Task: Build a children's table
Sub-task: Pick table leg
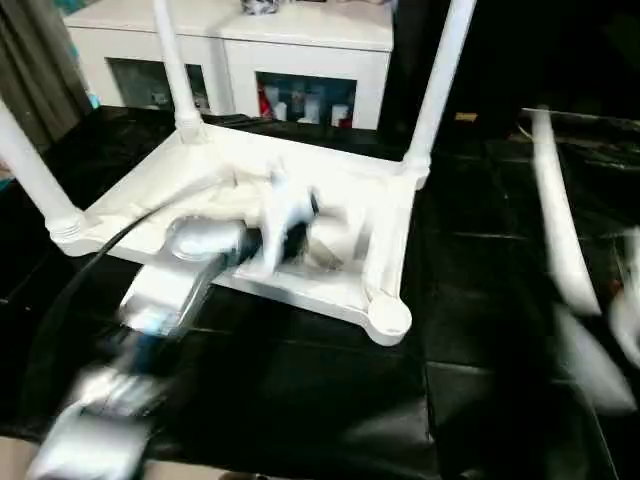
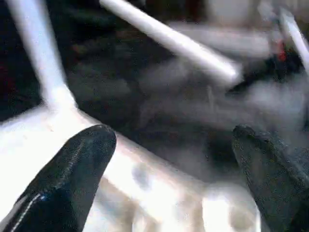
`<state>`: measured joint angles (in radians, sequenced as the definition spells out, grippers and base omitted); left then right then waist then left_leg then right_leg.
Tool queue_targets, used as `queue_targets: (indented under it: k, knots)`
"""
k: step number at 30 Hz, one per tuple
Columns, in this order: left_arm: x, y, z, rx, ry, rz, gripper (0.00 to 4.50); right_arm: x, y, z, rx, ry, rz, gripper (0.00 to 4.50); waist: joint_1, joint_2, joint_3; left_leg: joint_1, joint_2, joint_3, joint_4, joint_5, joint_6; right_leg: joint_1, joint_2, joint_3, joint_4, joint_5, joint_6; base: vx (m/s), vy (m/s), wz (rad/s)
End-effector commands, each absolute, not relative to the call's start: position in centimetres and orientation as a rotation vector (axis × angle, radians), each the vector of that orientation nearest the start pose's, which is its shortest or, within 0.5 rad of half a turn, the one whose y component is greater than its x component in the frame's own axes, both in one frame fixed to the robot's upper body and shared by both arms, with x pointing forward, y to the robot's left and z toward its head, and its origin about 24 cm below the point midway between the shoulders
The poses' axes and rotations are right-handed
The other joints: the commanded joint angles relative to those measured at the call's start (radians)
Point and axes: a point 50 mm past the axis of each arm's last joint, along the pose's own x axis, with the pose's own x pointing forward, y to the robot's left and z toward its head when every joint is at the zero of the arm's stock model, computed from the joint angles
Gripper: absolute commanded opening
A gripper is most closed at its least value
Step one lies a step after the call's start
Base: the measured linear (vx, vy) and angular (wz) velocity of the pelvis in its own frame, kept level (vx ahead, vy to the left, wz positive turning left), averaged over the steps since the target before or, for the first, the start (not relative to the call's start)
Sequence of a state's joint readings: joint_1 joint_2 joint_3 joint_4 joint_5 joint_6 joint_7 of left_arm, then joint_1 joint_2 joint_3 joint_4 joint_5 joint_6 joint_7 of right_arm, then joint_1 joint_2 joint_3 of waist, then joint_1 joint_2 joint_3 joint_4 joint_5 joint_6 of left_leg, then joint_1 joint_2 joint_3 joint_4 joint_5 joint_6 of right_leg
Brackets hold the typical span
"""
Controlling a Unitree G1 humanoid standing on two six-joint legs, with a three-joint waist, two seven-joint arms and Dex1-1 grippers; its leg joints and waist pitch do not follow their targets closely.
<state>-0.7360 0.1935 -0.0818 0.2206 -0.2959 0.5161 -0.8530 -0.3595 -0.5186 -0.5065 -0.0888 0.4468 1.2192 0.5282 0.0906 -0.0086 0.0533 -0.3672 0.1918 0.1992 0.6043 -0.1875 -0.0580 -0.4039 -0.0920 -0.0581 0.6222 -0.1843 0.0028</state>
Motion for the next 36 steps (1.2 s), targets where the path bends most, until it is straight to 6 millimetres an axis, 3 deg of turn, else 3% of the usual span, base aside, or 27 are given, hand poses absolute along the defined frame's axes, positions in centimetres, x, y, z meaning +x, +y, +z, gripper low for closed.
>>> queue_targets:
  k: [1,3,5,7,10,12,17,23,28,36]
  knots:
    - [34.8,8.1,17.0,-0.145,0.081,-1.029,4.50,27.1,-26.8,14.4,0.357,0.350,0.387,1.86,0.007,-0.023,-0.069,0.011,0.028,-0.010,-0.055,-0.114,0.039,0.053,-0.052,0.039,-0.071,-0.188,-0.229,0.000,0.000,0.00]
    - [35.3,6.2,17.7,-0.339,0.107,-1.041,4.50,27.1,-23.4,14.9,0.460,0.207,0.658,1.86,0.012,-0.027,-0.072,0.007,0.025,-0.010,-0.053,-0.098,0.064,0.055,-0.051,0.036,-0.072,-0.169,-0.234,0.000,0.000,0.00]
    - [35.3,5.7,17.8,-0.363,0.107,-1.063,4.50,27.1,-22.6,14.8,0.490,0.183,0.713,1.86,0.015,-0.028,-0.072,0.006,0.027,-0.012,-0.054,-0.082,0.074,0.055,-0.049,0.035,-0.071,-0.156,-0.237,0.000,0.000,0.00]
    - [35.2,4.7,18.0,-0.395,0.120,-1.095,4.50,27.0,-21.4,14.7,0.558,0.158,0.793,1.86,0.018,-0.035,-0.073,0.006,0.027,-0.013,-0.057,-0.068,0.077,0.054,-0.047,0.034,-0.070,-0.146,-0.233,0.000,0.000,0.00]
    - [35.1,3.6,18.3,-0.444,0.143,-1.111,4.50,26.9,-19.9,14.8,0.606,0.131,0.886,1.86,0.023,-0.031,-0.071,0.008,0.029,-0.014,-0.059,-0.089,0.062,0.053,-0.052,0.033,-0.076,-0.190,-0.220,0.000,0.000,0.00]
    - [34.9,2.9,18.5,-0.464,0.155,-1.124,4.50,26.7,-19.2,14.7,0.601,0.134,0.932,1.86,0.026,-0.037,-0.069,0.008,0.032,-0.015,-0.062,-0.094,0.047,0.054,-0.054,0.033,-0.079,-0.205,-0.205,0.000,0.000,0.00]
    - [34.2,1.9,19.2,-0.514,0.142,-1.189,4.50,26.9,-18.3,14.1,0.565,0.172,0.967,1.85,0.028,-0.035,-0.067,0.004,0.028,-0.016,-0.064,-0.091,0.032,0.054,-0.055,0.033,-0.083,-0.233,-0.175,0.000,0.000,0.00]
    - [33.4,1.6,19.9,-0.554,0.126,-1.255,4.50,27.2,-17.9,13.6,0.518,0.208,0.942,1.85,0.027,-0.034,-0.067,0.002,0.031,-0.017,-0.065,-0.070,0.033,0.056,-0.055,0.033,-0.078,-0.175,-0.196,0.000,0.000,0.00]
    - [33.7,1.3,17.9,-0.480,0.204,-1.182,4.50,26.5,-17.1,13.9,0.506,0.200,1.011,1.85,0.025,-0.033,-0.068,0.003,0.030,-0.018,-0.065,-0.062,0.046,0.058,-0.051,0.034,-0.080,-0.156,-0.177,0.000,0.000,0.00]
    - [33.6,2.1,18.7,-0.556,0.183,-1.207,4.50,26.7,-17.3,13.6,0.503,0.208,1.000,1.85,0.026,-0.037,-0.065,0.002,0.029,-0.016,-0.066,-0.082,0.036,0.058,-0.054,0.033,-0.082,-0.182,-0.191,0.000,0.000,0.00]
